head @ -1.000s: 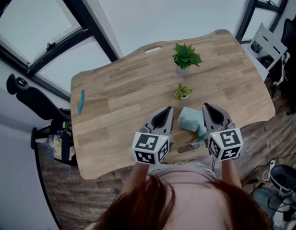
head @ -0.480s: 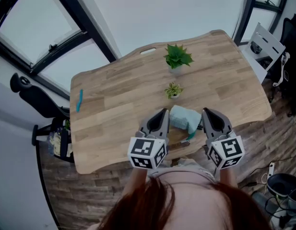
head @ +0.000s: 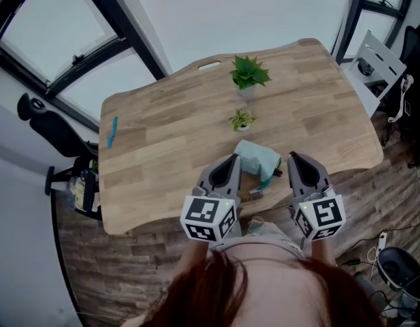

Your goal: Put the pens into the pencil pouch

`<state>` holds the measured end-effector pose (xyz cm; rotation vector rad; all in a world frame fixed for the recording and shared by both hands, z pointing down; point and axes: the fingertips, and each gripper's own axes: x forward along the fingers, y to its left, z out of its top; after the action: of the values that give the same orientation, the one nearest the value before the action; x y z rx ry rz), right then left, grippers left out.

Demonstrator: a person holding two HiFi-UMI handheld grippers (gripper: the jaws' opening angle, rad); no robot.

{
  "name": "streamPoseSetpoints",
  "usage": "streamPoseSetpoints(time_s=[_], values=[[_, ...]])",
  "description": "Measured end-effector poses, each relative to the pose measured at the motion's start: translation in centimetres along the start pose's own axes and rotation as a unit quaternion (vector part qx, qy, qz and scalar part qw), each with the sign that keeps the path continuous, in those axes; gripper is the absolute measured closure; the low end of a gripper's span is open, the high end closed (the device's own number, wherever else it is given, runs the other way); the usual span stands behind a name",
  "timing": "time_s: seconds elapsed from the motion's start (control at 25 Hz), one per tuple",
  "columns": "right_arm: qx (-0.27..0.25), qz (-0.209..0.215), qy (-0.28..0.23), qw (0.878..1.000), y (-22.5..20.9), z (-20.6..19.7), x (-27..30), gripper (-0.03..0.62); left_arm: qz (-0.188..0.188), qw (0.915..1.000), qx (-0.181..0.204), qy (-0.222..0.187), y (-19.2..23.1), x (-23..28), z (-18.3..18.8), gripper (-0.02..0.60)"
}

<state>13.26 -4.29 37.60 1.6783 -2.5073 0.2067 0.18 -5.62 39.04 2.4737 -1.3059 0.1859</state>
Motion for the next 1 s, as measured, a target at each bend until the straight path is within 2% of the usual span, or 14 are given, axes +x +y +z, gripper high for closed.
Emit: streamPoseSetpoints(time_s=[0.36, 0.72, 1.0], values=[[-0.007, -0.002, -0.008, 1.0, 0.0, -0.1, -1.2, 0.594, 0.002, 0.9998, 0.004, 0.019, -1.5, -1.3, -1.8, 0.578], [-0.021, -0.02, -0.012, 1.0, 0.8, 0.8, 0.0, 0.594, -0.012, 0.9997, 0.022, 0.001, 0.1, -0.8, 0.3, 0.578], [-0.022, -0.043, -0.005, 0.999, 0.2, 0.8, 0.5, 0.595, -0.056, 0.9982, 0.024, -0.003, -0.3, 0.5, 0.7, 0.578]])
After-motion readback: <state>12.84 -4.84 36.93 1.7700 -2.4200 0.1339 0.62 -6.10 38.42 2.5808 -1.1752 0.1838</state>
